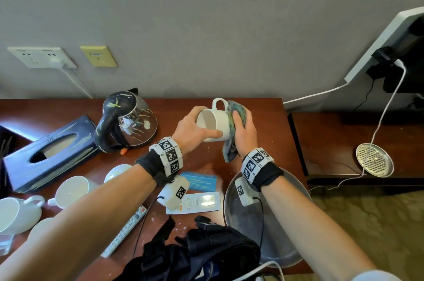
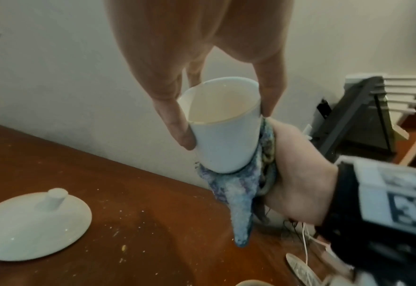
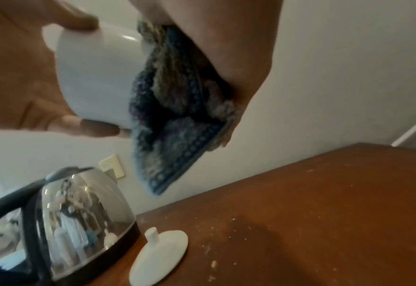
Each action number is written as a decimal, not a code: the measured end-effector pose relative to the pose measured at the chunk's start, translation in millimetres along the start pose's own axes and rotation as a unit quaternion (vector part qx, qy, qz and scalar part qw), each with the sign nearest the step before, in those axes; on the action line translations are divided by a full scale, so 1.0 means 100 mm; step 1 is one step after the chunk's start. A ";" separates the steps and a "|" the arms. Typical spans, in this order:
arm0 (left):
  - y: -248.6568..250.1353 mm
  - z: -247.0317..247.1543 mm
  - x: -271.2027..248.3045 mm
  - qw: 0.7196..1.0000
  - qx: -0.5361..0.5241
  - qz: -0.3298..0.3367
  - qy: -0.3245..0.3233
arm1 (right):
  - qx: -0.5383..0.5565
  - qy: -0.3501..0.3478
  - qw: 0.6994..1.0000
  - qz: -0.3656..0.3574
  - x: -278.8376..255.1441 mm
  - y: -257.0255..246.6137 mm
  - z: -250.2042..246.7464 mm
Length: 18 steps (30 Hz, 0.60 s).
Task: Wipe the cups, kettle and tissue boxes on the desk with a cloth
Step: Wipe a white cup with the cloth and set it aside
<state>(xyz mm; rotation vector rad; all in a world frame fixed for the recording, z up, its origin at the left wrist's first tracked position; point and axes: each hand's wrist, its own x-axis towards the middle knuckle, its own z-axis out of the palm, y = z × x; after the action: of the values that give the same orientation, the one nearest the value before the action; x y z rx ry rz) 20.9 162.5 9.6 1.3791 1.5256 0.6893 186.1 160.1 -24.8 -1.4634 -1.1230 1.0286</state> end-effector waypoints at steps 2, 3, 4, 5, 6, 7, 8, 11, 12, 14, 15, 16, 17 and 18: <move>-0.04 0.01 -0.01 1.000 0.022 0.013 -0.002 | 0.064 -0.003 0.995 0.078 0.06 0.02 0.03; -0.06 0.01 -0.02 0.999 0.027 0.018 0.000 | 0.078 -0.008 0.991 0.108 0.10 0.03 0.06; -0.08 0.01 -0.02 0.999 0.028 0.021 0.004 | 0.077 -0.012 0.989 0.123 0.12 0.02 0.07; -0.09 0.00 -0.03 0.999 0.027 0.023 0.009 | 0.062 -0.014 0.990 0.124 0.13 0.00 0.08; -0.10 0.00 -0.04 0.999 0.028 0.024 0.014 | 0.033 -0.014 0.993 0.116 0.14 -0.03 0.09; -0.11 -0.01 -0.05 0.999 0.031 0.024 0.020 | -0.004 -0.012 0.995 0.102 0.16 -0.05 0.09; -0.11 -0.01 -0.06 0.999 0.035 0.022 0.025 | -0.046 -0.006 0.995 0.088 0.18 -0.06 0.08; -0.12 -0.06 -0.08 0.998 0.047 0.024 0.034 | -0.141 -0.006 0.988 0.059 0.22 -0.07 0.07; -0.12 -0.07 -0.09 0.998 0.053 0.026 0.031 | -0.165 -0.014 0.985 0.053 0.23 -0.08 0.05; -0.12 -0.09 -0.09 0.997 0.066 0.031 0.020 | -0.207 -0.032 0.977 0.035 0.24 -0.08 0.00; -0.11 -0.09 -0.08 0.997 0.071 0.034 0.015 | -0.220 -0.036 0.975 0.025 0.25 -0.10 -0.02; -0.10 -0.08 -0.08 0.997 0.072 0.037 0.013 | -0.223 -0.036 0.974 0.014 0.26 -0.11 -0.05; -0.08 -0.08 -0.06 0.997 0.071 0.040 0.011 | -0.212 -0.032 0.977 0.002 0.26 -0.13 -0.07; -0.07 -0.08 -0.05 0.997 0.069 0.043 0.007 | -0.186 -0.028 0.982 -0.010 0.26 -0.15 -0.08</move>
<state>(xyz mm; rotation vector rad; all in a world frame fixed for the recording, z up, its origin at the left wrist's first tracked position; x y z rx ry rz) 10.1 157.8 7.7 1.5539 1.5562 0.6561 197.7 185.3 -10.3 -1.7181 -1.4246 0.8801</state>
